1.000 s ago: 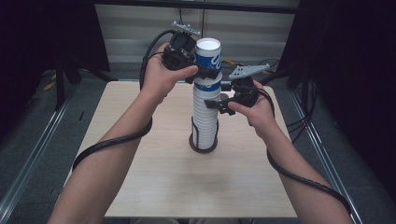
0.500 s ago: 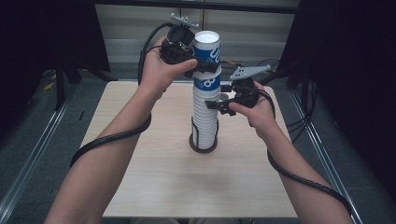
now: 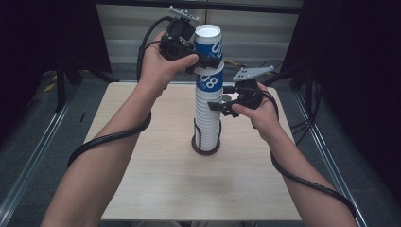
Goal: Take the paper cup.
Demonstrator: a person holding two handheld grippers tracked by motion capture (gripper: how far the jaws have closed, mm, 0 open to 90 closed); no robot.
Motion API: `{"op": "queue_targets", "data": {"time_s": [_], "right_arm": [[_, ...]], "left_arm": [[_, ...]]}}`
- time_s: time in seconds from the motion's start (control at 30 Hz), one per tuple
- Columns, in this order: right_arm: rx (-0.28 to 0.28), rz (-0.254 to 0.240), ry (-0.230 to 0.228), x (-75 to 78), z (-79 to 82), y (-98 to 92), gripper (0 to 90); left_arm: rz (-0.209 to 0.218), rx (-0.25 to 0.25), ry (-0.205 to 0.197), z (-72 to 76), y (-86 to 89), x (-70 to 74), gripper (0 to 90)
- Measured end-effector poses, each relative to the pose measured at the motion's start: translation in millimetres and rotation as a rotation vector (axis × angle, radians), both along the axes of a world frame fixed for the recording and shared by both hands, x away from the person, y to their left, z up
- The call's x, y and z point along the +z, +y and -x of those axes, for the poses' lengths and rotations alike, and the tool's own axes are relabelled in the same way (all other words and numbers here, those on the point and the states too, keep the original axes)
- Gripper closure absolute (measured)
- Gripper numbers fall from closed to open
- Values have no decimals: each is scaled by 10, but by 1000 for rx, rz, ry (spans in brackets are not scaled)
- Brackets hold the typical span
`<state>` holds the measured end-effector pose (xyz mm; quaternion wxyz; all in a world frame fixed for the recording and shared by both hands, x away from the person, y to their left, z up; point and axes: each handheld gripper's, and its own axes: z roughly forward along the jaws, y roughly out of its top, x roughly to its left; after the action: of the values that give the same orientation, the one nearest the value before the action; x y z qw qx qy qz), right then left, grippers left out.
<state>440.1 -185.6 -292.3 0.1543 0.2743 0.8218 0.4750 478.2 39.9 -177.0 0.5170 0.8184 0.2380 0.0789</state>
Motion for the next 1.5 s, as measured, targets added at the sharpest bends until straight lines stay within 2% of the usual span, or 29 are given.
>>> {"op": "queue_targets", "data": {"time_s": [0.33, 0.5, 0.77, 0.97, 1.3, 1.5], "right_arm": [[1, 1, -3, 2, 7, 0, 203], [1, 3, -4, 3, 7, -5, 205], [2, 6, -6, 5, 10, -7, 205], [3, 16, -10, 14, 18, -6, 206], [2, 5, -4, 4, 22, -18, 206], [0, 7, -3, 5, 28, -19, 206]], "left_arm": [[33, 10, -4, 11, 51, 15, 213], [34, 18, -12, 23, 72, 39, 213], [42, 39, -18, 45, 205, 89, 214], [45, 44, -13, 70, 310, 57, 213], [44, 54, -7, 106, 462, -8, 213], [59, 62, -1, 134, 589, -56, 213]]}}
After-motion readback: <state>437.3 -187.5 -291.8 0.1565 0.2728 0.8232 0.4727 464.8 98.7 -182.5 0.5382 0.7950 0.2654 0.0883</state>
